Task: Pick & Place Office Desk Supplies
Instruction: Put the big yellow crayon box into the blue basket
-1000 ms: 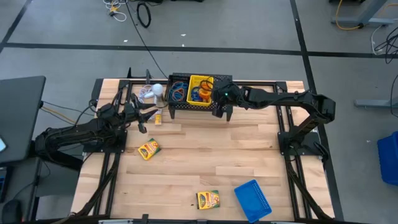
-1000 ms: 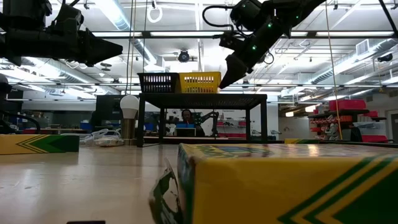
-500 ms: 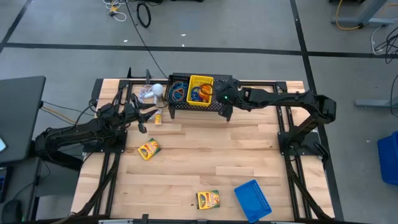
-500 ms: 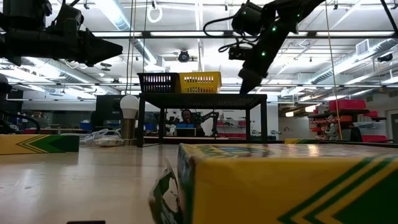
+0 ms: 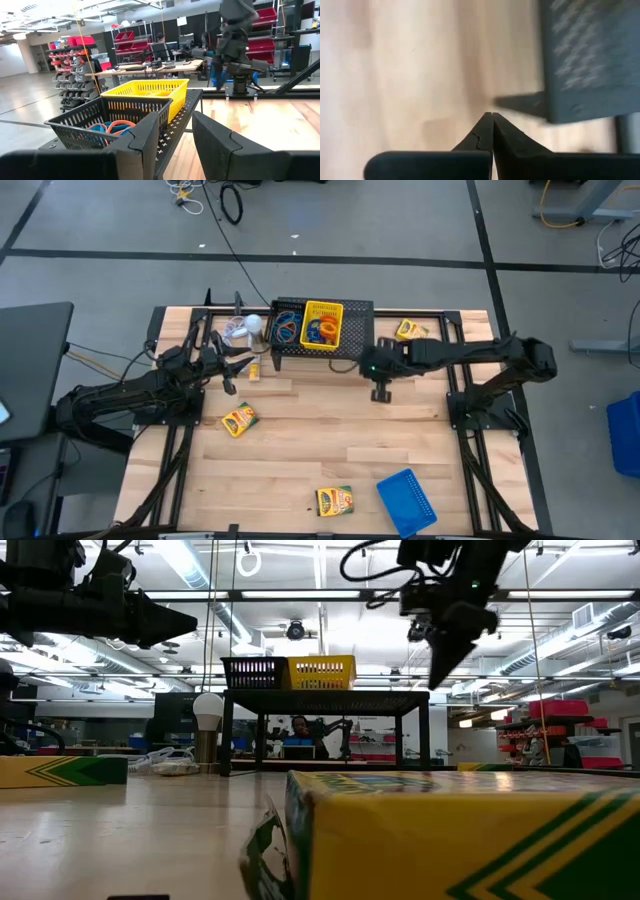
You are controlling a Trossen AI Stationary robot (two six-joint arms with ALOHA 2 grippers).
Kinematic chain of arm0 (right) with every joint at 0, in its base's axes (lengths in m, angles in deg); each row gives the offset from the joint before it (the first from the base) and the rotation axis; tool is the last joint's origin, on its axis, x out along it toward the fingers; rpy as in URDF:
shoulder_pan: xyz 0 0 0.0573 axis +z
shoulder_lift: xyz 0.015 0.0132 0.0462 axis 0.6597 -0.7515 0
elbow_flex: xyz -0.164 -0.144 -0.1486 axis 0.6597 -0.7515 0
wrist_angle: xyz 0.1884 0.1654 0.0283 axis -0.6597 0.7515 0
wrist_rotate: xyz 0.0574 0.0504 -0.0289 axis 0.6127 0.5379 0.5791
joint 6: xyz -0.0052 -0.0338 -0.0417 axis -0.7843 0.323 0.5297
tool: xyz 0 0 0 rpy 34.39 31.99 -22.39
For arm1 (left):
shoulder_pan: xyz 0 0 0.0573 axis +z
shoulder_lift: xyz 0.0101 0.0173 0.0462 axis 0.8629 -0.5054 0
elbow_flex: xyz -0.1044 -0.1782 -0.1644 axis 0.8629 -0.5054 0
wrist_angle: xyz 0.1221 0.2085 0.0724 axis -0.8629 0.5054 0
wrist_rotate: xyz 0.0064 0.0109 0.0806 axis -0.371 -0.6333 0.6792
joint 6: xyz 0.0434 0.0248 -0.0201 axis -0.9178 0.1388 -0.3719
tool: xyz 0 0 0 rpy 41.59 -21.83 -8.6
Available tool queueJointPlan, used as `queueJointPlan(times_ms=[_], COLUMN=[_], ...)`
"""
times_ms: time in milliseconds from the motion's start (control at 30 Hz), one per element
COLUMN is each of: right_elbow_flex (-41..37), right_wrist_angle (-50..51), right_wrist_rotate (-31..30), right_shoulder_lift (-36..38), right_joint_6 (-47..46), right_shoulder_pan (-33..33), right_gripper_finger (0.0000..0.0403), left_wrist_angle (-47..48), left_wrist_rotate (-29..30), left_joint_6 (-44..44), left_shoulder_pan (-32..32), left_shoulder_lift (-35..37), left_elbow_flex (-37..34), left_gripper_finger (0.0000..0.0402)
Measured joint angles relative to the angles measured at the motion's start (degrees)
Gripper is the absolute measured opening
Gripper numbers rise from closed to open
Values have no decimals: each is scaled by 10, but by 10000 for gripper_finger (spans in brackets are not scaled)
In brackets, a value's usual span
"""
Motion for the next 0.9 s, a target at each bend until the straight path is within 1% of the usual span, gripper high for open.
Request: queueJointPlan(times_ms=[67, 167, 267, 333, 467, 567, 667, 767, 900], right_elbow_flex=[0, 0, 0, 0, 0, 0, 15, 61, 138], right_wrist_angle=[24, 32, 6, -26, -96, -136, -164, -171, -169], right_wrist_rotate=[27, 99, 169, 201, 228, 244, 258, 269, 283], right_shoulder_lift=[0, 0, 0, -3, -29, -62, -102, -151, -228], right_joint_6=[-16, -22, -22, -23, -57, -99, -145, -176, -175], right_shoulder_pan=[17, 51, 89, 117, 179, 218, 249, 273, 302], right_gripper_finger=[7, 24, 49, 72, 135, 189, 231, 252, 253], left_wrist_angle=[0, 0, 1, 4, 4, 5, 5, 3, 0], left_wrist_rotate=[0, 0, 0, 2, 22, 32, 38, 41, 41], left_joint_6=[0, -1, -7, -8, -14, -19, -20, -19, -8], left_shoulder_pan=[0, 0, 0, 0, 0, 0, 0, 0, 0], left_shoulder_lift=[0, -1, -3, -6, -14, -20, -24, -23, -24], left_elbow_flex=[0, 0, 0, 0, 0, 0, 0, 0, 0], left_gripper_finger=[125, 125, 125, 125, 125, 125, 125, 125, 125])
